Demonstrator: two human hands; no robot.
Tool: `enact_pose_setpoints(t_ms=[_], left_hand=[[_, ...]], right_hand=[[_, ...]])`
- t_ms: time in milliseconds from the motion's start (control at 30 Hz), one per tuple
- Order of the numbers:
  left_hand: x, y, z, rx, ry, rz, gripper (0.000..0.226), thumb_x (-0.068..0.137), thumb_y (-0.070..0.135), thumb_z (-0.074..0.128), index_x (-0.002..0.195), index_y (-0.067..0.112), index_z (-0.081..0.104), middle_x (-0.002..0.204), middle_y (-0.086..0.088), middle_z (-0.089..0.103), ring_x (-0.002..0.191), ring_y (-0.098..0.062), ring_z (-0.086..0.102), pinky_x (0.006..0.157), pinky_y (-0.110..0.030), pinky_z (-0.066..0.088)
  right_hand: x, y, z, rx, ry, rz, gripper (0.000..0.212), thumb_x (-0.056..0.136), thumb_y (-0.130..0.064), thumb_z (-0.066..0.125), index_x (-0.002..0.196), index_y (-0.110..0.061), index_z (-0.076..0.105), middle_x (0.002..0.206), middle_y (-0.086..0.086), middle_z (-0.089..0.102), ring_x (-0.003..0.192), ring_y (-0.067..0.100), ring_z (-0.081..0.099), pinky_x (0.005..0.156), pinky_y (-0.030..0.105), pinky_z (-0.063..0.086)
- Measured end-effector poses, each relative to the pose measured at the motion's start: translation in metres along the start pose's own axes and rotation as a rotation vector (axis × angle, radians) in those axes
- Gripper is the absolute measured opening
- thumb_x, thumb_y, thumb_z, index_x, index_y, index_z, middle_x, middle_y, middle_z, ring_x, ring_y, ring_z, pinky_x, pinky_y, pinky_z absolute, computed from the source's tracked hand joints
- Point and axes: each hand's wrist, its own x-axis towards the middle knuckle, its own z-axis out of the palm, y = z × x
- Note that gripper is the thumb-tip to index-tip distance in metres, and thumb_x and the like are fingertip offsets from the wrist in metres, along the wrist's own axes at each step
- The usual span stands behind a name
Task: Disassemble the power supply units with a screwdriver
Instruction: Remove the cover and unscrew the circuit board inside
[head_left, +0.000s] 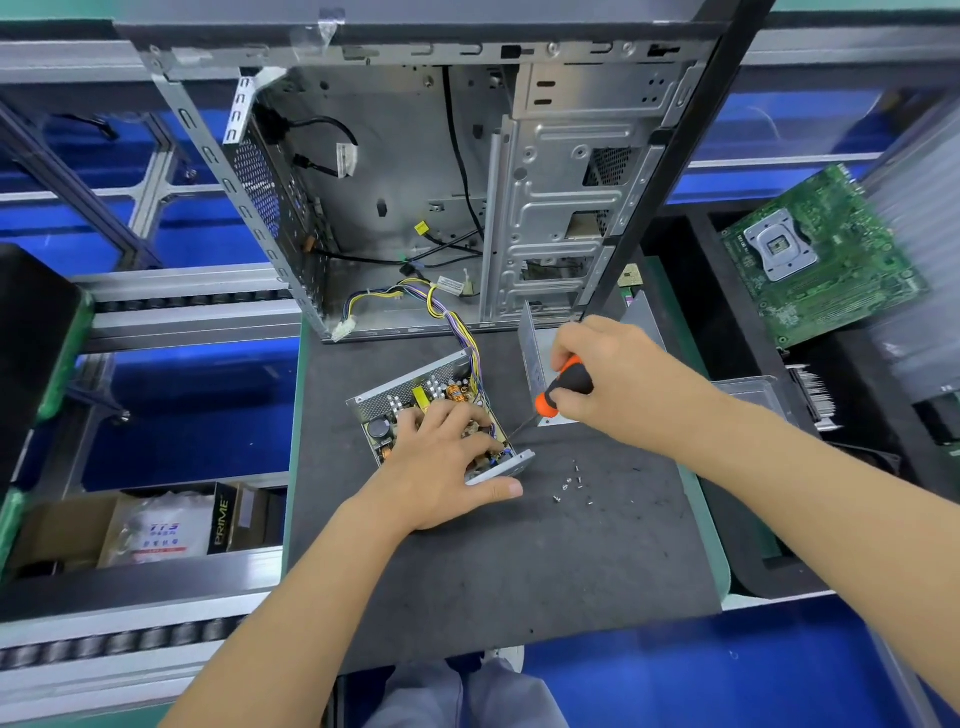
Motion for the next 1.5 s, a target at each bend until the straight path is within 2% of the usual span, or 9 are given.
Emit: enact_pose_setpoints(t_ms=[200,467,633,833,1033,1133,1267,1400,1500], left_hand=[[-0.001,-0.001,0.001,-0.084,0.046,0.005,0.075,0.083,0.083,0.019,0.133,0.039,0.054,0.134,0.020,0.044,0.129,-0.006,0.028,0.108,-0.040,0.019],[0.023,0.005,-0.009,-0.151,0.208,-0.165,0.041,0.097,0.043,0.060,0.134,0.027,0.058,0.113,0.010,0.065,0.113,-0.019,0.045,0.090,-0.035,0.022],[0.030,0.007,-0.011,-0.173,0.270,-0.171,0.018,0.098,0.025,0.060,0.105,0.020,0.077,0.099,0.001,0.075,0.101,-0.024,0.059,0.093,-0.038,0.033],[0.019,0.005,-0.017,-0.173,0.441,-0.059,0.016,0.098,0.014,0.062,0.103,0.011,0.077,0.087,-0.004,0.071,0.087,-0.034,0.058,0.083,-0.046,0.043],[-0.012,-0.021,-0.021,-0.380,0.661,-0.162,0.036,0.094,-0.009,0.057,0.127,0.002,0.066,0.091,-0.009,0.045,0.081,-0.011,0.042,0.081,-0.009,0.035],[-0.031,-0.036,-0.021,-0.372,0.727,-0.233,0.035,0.093,-0.009,0.059,0.125,0.003,0.068,0.085,-0.009,0.048,0.076,-0.010,0.043,0.076,-0.005,0.035],[-0.060,-0.056,-0.010,-0.409,0.763,-0.371,0.035,0.095,-0.003,0.060,0.127,0.010,0.068,0.086,-0.002,0.048,0.074,-0.007,0.044,0.078,-0.004,0.035],[-0.089,-0.067,0.022,-0.330,0.603,-0.349,0.039,0.093,-0.004,0.063,0.131,0.006,0.065,0.087,-0.002,0.047,0.081,-0.020,0.047,0.084,-0.026,0.046],[-0.102,-0.069,0.049,-0.233,0.512,-0.333,0.040,0.084,-0.007,0.073,0.123,0.003,0.070,0.082,-0.009,0.051,0.074,-0.030,0.049,0.067,-0.048,0.051]], right_hand=[[-0.005,0.018,-0.012,0.063,0.031,0.070,0.025,0.076,-0.036,0.072,0.090,-0.026,0.054,0.087,-0.014,0.048,0.085,0.012,0.046,0.072,0.030,0.043],[-0.010,0.036,-0.028,0.373,0.138,0.287,0.017,0.078,-0.031,0.077,0.083,-0.030,0.061,0.064,-0.014,0.064,0.045,0.001,0.048,0.038,0.013,0.039],[-0.015,0.043,-0.032,0.469,0.152,0.331,0.016,0.078,-0.037,0.077,0.084,-0.031,0.064,0.072,-0.007,0.061,0.046,0.004,0.046,0.040,0.015,0.041],[-0.019,0.058,-0.030,0.568,0.207,0.383,0.015,0.077,-0.038,0.078,0.081,-0.030,0.065,0.061,-0.015,0.061,0.054,0.009,0.052,0.053,0.026,0.044],[-0.017,0.059,-0.024,0.659,0.232,0.413,0.015,0.079,-0.037,0.078,0.082,-0.029,0.066,0.069,-0.005,0.067,0.061,0.013,0.059,0.059,0.032,0.044],[-0.014,0.052,-0.017,0.659,0.229,0.407,0.015,0.080,-0.034,0.078,0.083,-0.026,0.065,0.071,-0.004,0.068,0.051,0.004,0.057,0.047,0.016,0.039],[-0.010,0.041,-0.009,0.655,0.200,0.396,0.017,0.080,-0.035,0.078,0.086,-0.025,0.066,0.080,-0.001,0.068,0.055,0.004,0.060,0.053,0.024,0.039],[-0.007,0.031,-0.003,0.659,0.194,0.397,0.015,0.080,-0.035,0.078,0.086,-0.026,0.066,0.082,-0.001,0.068,0.056,0.005,0.061,0.059,0.030,0.043],[-0.005,0.024,0.002,0.664,0.192,0.398,0.014,0.081,-0.033,0.077,0.087,-0.025,0.067,0.084,-0.002,0.068,0.056,0.004,0.062,0.060,0.030,0.045]])
